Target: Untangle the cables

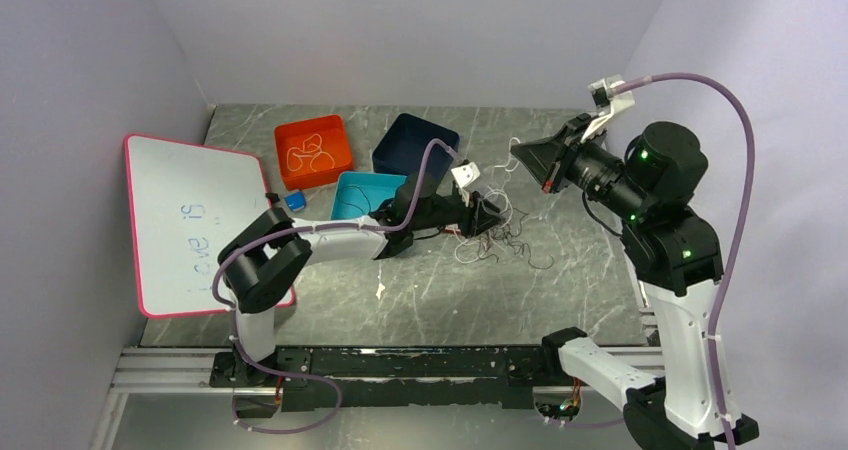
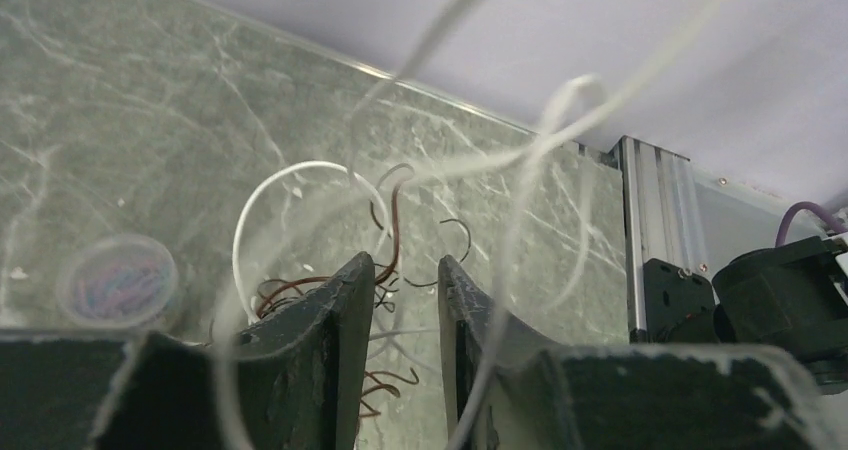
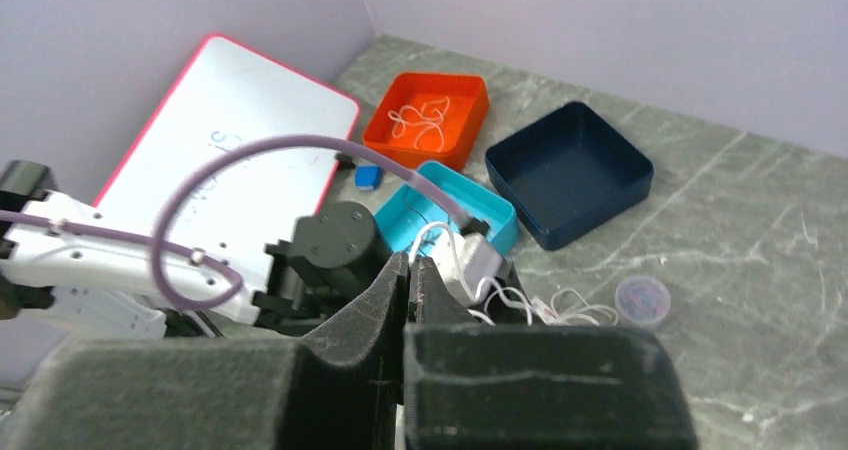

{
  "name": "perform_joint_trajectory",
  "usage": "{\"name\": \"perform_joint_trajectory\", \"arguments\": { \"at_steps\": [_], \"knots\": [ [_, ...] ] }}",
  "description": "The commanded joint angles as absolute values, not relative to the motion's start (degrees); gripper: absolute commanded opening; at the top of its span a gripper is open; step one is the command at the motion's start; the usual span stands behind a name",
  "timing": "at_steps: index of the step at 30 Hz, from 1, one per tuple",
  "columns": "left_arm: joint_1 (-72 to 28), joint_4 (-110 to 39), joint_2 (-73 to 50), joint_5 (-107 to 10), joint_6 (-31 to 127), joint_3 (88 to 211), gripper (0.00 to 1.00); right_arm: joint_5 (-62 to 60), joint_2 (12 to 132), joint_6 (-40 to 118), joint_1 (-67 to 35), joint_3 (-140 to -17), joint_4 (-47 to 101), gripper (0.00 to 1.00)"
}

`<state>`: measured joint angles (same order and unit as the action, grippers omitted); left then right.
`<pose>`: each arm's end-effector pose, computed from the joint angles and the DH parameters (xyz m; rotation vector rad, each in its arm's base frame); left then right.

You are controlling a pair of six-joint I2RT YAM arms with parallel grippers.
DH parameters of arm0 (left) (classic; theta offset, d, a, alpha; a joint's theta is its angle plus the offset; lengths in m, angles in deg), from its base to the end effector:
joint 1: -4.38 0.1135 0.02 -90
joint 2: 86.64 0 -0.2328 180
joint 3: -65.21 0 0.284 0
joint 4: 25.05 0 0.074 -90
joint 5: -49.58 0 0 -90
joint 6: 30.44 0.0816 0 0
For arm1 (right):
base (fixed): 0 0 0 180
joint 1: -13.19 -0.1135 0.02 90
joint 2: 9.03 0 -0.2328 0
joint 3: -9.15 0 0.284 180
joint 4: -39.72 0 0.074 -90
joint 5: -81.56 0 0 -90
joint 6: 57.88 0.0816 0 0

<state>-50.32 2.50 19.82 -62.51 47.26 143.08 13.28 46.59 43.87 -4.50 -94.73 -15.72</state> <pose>0.2552 -0.4135 0.1981 0.9159 1.4628 -1.1946 0.2064 0.0975 0.4988 -0.3782 1.6956 0.7017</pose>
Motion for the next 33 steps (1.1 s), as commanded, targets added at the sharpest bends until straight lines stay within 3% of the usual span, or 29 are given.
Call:
{"name": "perform_joint_trajectory", "arguments": {
  "at_steps": [1, 20, 33],
  "knots": [
    [-51.07, 6.54, 21.83, -62.34, 44.43, 142.37, 0.35, 16.28, 45.28, 45.70, -4.22, -96.85, -11.60, 0.00],
    [-51.79, 10.02, 26.57, -61.19, 41.52, 138.03, 0.34, 13.69, 42.24, 48.36, -4.25, -101.32, -3.09, 0.00],
    [-51.82, 10.33, 26.39, -59.65, 41.32, 134.60, 0.41, 8.28, 41.39, 45.95, -4.26, -105.79, 0.44, 0.00]
  ]
}}
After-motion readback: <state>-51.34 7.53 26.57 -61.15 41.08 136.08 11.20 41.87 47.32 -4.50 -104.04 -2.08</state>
